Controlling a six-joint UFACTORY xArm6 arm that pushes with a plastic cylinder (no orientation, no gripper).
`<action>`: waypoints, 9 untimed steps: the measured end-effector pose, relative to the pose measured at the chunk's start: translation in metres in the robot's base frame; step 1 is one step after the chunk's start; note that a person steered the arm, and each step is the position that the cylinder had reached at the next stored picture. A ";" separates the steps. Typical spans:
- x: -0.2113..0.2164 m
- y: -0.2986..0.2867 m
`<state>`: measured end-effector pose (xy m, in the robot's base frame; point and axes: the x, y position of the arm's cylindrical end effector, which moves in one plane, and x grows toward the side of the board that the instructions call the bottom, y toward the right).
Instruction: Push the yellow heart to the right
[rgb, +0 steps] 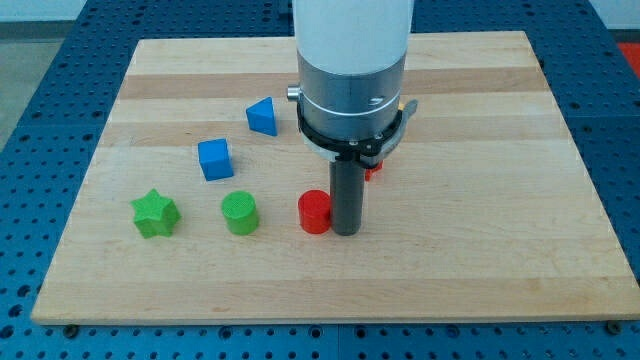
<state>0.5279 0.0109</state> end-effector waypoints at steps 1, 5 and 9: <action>0.000 0.006; -0.002 0.099; -0.047 0.131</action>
<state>0.4813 0.1417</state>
